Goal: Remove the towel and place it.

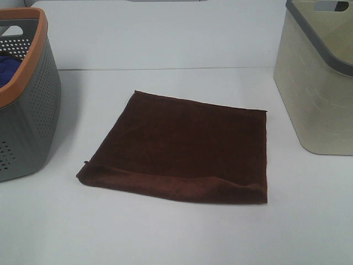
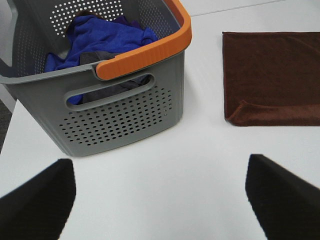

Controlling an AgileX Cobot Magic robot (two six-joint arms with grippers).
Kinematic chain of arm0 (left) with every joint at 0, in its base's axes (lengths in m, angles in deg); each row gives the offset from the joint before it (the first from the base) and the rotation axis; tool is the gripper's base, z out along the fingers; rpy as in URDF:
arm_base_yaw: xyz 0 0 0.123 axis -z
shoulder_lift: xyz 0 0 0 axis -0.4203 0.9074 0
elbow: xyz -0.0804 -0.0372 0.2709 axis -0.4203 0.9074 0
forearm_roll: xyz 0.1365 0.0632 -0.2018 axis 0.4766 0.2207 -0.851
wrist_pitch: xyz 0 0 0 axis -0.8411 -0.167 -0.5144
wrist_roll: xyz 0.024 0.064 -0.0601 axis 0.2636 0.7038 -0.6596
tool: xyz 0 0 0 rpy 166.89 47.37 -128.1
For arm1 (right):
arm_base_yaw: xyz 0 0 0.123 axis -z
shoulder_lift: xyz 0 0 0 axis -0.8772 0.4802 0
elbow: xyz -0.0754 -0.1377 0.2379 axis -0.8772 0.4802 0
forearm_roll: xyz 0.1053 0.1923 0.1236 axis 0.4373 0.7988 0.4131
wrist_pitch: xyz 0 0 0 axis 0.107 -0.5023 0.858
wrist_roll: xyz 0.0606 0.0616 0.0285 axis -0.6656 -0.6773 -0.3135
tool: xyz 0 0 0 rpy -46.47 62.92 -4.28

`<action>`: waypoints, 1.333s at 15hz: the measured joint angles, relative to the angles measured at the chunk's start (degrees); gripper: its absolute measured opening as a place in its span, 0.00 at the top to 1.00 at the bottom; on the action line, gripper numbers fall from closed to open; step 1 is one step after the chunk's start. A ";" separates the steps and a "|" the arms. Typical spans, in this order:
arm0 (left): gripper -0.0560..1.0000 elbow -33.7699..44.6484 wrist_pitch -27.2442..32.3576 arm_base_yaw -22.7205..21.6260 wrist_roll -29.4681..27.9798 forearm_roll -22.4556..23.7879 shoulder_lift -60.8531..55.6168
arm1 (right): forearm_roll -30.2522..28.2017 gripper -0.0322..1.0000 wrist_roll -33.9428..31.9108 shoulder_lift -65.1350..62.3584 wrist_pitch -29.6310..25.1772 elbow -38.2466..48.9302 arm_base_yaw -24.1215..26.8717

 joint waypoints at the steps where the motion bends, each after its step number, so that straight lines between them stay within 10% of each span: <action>1: 0.13 0.00 0.00 0.00 -0.46 0.23 0.00 | 0.00 0.14 0.00 0.00 0.00 0.00 0.00; 20: 0.13 0.00 0.00 -0.52 -0.74 0.29 0.00 | 0.17 0.14 -3.09 0.00 0.11 0.00 0.00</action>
